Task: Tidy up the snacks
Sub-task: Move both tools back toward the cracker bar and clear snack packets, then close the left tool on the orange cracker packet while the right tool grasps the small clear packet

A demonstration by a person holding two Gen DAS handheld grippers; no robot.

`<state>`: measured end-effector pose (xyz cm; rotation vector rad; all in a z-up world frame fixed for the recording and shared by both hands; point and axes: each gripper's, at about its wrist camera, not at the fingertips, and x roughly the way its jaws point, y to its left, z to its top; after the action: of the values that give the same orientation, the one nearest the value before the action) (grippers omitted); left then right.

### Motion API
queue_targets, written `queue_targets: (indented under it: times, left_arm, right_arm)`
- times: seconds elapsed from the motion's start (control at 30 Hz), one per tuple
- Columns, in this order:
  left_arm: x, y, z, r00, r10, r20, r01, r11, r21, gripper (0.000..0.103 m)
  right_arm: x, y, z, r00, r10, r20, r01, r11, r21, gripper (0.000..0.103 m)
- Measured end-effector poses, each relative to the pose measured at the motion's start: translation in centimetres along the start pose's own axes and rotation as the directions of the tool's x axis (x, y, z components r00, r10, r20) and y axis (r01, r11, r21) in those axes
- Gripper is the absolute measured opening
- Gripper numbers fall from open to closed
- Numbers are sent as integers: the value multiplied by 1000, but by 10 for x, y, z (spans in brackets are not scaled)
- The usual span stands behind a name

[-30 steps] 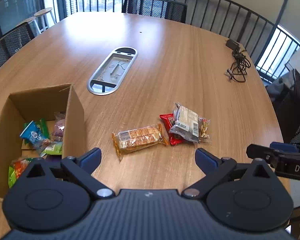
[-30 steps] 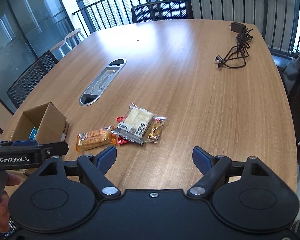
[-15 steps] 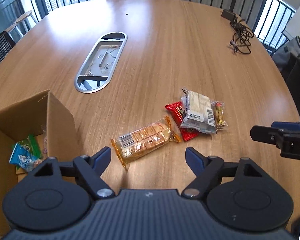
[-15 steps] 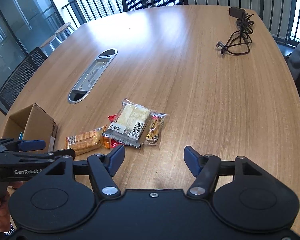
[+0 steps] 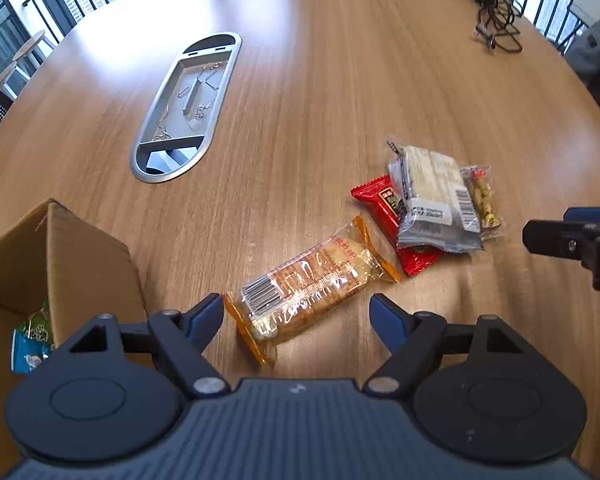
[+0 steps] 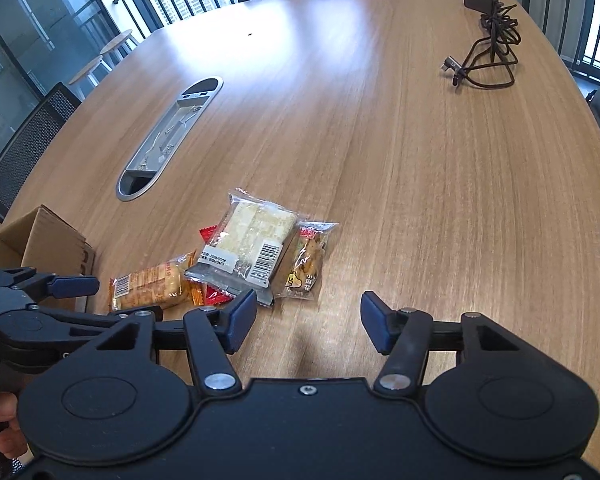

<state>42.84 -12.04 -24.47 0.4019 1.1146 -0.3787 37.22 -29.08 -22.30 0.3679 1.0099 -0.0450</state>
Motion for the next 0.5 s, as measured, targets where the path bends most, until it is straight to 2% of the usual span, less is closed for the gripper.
queue_targets:
  times: [0.13, 0.27, 0.37, 0.5]
  left_arm:
    - [10, -1, 3, 1000, 8, -4, -8, 1000, 0, 80]
    - [17, -2, 8, 1000, 16, -1, -16, 1000, 2, 80]
    - [21, 0, 12, 1000, 16, 4, -16, 1000, -7, 80]
    - [25, 2, 16, 1000, 12, 11, -12, 1000, -15, 80]
  right_arm:
    - [9, 0, 3, 1000, 2, -10, -2, 1000, 3, 57]
    - [19, 0, 7, 1000, -2, -23, 2, 1000, 12, 50]
    - [25, -4, 12, 1000, 6, -27, -4, 999, 54, 48]
    - [36, -6, 17, 999, -8, -34, 9, 999, 53, 46]
